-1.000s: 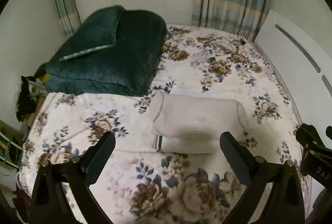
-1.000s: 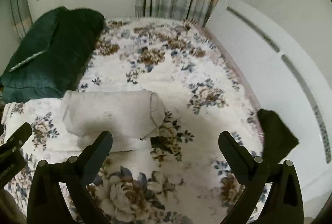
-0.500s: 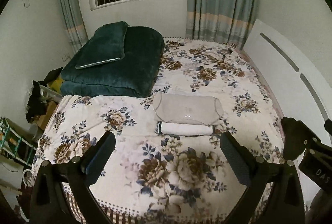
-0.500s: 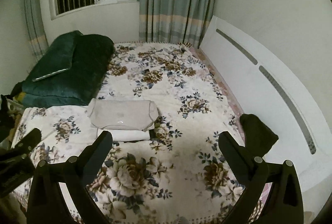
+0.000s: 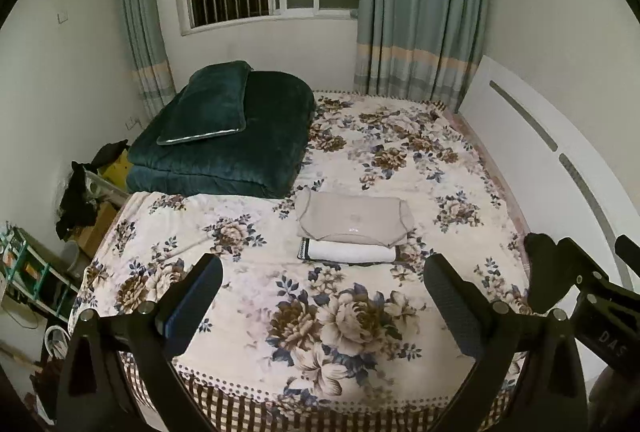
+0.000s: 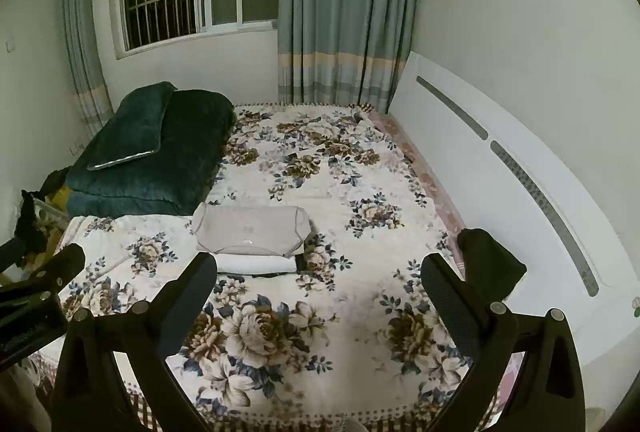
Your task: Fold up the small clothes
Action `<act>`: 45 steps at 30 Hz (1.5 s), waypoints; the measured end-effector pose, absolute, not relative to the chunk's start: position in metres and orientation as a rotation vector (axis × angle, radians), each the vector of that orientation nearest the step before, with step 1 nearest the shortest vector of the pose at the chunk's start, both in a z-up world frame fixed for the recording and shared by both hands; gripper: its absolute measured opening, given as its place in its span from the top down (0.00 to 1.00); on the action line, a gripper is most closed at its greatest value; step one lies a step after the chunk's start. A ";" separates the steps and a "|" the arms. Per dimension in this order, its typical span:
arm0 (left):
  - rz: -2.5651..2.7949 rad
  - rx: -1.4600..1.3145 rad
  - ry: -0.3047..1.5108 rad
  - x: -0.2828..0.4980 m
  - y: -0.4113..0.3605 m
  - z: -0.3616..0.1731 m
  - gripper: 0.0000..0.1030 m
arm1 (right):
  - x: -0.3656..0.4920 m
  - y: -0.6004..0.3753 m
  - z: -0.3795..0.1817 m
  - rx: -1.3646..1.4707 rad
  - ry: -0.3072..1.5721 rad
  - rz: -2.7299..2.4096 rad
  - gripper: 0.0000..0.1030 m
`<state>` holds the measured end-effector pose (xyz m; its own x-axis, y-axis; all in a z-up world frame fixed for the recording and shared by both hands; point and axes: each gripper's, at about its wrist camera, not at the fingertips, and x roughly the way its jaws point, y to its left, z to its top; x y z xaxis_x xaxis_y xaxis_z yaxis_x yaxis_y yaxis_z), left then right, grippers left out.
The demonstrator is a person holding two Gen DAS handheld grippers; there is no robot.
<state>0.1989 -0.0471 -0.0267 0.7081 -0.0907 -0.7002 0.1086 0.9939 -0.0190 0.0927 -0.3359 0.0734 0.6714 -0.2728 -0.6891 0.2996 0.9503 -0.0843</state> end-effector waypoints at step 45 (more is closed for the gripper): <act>-0.089 0.013 0.756 0.179 -0.046 0.000 0.00 | 0.080 -0.321 0.098 0.016 0.758 -0.294 0.00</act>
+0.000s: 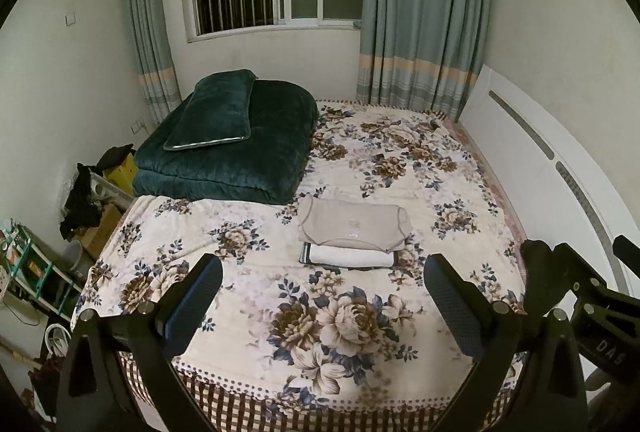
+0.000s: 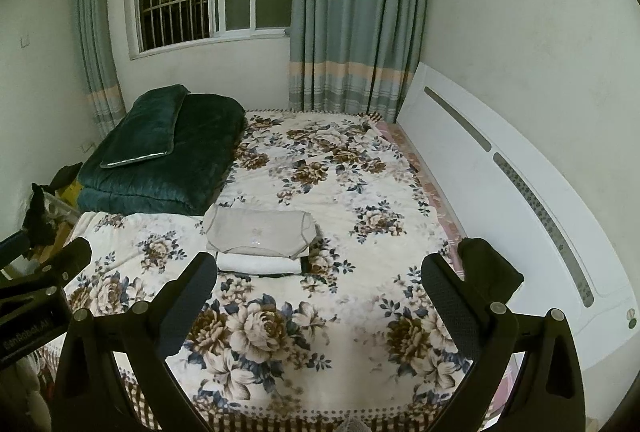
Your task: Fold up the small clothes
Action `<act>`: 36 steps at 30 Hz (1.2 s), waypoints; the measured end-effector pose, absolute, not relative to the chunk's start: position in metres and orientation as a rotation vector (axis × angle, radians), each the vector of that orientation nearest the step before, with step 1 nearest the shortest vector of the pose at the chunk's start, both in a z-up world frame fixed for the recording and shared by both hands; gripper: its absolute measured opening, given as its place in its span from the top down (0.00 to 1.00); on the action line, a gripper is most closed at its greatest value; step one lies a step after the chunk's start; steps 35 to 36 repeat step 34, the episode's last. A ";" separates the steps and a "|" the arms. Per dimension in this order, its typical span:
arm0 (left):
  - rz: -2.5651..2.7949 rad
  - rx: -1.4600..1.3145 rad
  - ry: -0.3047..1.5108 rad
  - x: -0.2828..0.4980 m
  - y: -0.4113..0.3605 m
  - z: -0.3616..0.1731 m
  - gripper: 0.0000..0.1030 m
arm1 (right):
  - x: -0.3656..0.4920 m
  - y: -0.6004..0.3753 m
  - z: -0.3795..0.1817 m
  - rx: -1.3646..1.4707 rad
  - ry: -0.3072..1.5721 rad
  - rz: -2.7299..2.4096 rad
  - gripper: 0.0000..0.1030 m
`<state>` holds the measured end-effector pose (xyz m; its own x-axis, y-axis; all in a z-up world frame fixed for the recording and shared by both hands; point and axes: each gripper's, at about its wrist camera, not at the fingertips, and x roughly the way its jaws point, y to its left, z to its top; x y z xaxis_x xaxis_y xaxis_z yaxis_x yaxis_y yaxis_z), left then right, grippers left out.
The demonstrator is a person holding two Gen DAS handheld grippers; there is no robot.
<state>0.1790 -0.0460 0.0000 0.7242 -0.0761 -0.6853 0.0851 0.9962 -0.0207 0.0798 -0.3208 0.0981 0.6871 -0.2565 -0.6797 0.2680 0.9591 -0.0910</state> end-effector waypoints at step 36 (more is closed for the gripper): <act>-0.086 0.015 0.749 0.177 -0.047 -0.001 0.00 | 0.077 -0.313 0.100 0.017 0.756 -0.293 0.00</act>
